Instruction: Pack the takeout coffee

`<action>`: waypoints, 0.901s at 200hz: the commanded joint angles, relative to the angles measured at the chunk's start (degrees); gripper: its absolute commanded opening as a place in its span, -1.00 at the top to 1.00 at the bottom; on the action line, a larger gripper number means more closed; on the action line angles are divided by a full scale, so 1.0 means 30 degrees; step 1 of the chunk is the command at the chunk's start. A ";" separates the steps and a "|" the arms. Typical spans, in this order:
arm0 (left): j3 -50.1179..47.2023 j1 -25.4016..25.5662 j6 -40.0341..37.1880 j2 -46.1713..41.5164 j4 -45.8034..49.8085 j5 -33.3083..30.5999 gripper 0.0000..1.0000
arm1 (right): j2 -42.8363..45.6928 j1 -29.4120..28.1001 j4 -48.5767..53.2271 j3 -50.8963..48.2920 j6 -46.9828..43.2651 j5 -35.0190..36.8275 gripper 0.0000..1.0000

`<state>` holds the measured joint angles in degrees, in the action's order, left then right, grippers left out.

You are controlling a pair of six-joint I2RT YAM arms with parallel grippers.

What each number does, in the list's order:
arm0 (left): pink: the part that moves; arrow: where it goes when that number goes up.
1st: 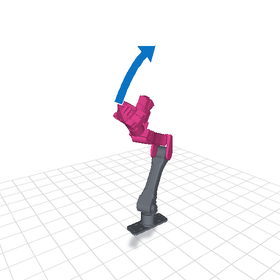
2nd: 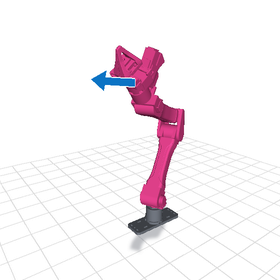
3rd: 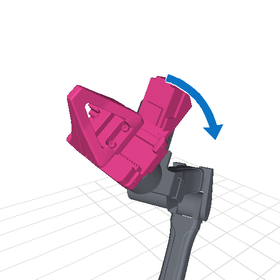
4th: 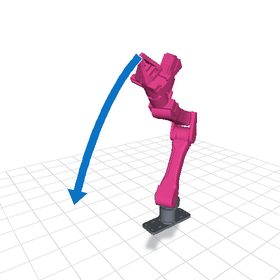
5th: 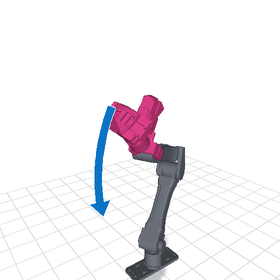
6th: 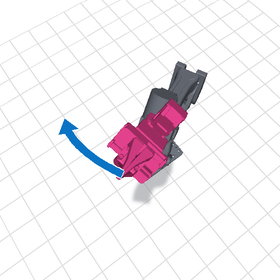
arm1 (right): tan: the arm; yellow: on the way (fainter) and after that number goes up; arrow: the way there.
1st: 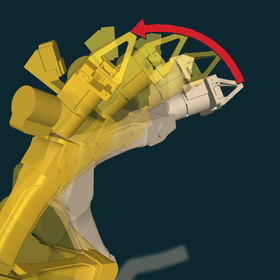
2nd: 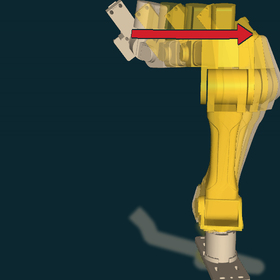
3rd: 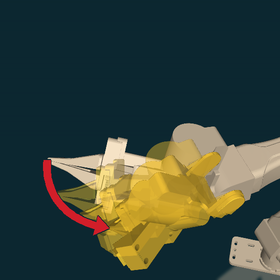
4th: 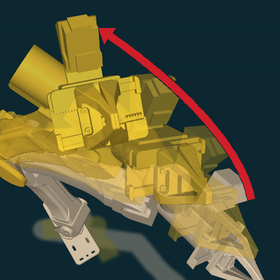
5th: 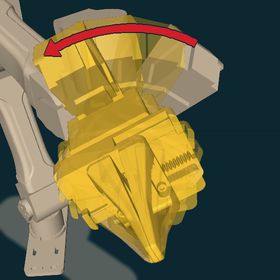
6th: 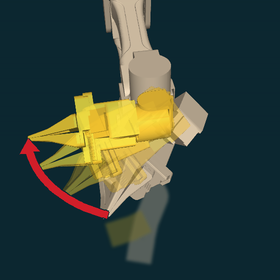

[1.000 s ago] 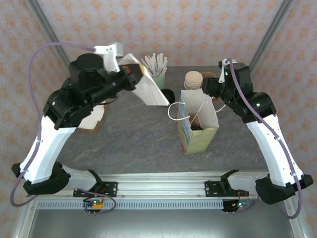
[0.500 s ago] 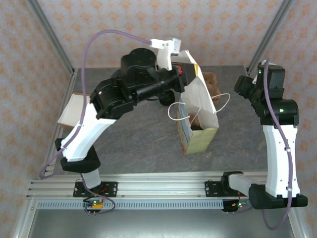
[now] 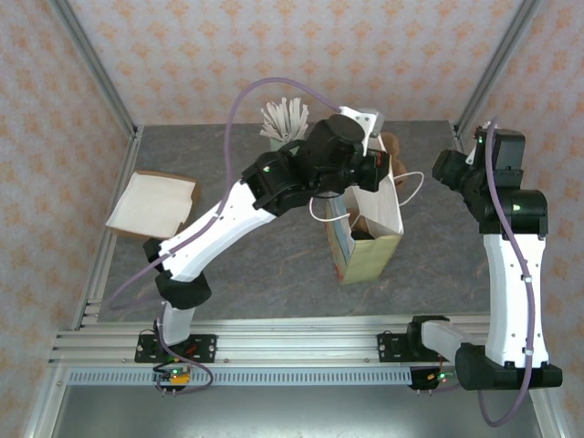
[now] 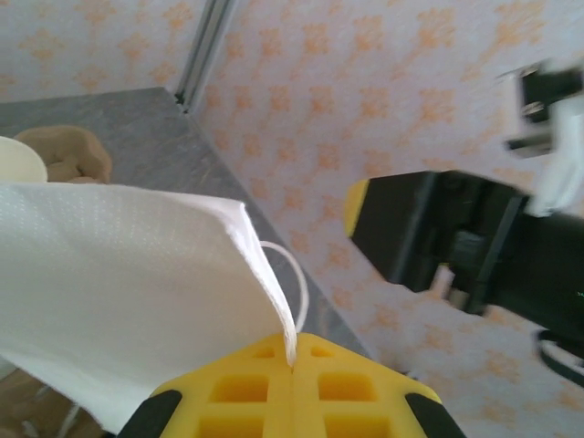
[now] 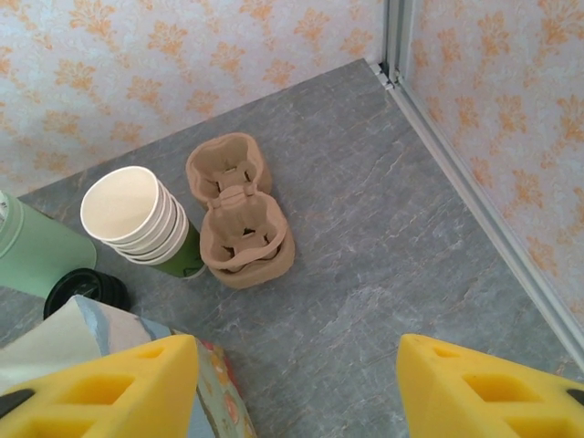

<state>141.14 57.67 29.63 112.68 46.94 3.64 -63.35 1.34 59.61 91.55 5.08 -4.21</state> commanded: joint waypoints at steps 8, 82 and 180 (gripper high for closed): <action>-0.0113 0.0083 -0.1782 0.0900 0.0640 -0.2152 1.00 | 0.0319 0.0108 -0.0008 -0.0290 0.0179 -0.0531 -0.20; -0.3681 0.0553 -0.2812 0.1124 0.0130 -0.1806 1.00 | 0.0553 0.0109 -0.0176 -0.0736 0.0153 -0.0927 -0.20; -0.4365 0.0508 -0.4238 -0.2604 0.0403 0.0962 0.26 | 0.1434 0.0079 -0.1309 -0.0979 0.0510 -0.3724 -0.20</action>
<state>127.55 59.22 19.35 110.67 48.14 4.60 -60.97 1.34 58.33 89.38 5.96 -11.14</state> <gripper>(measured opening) 0.359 0.601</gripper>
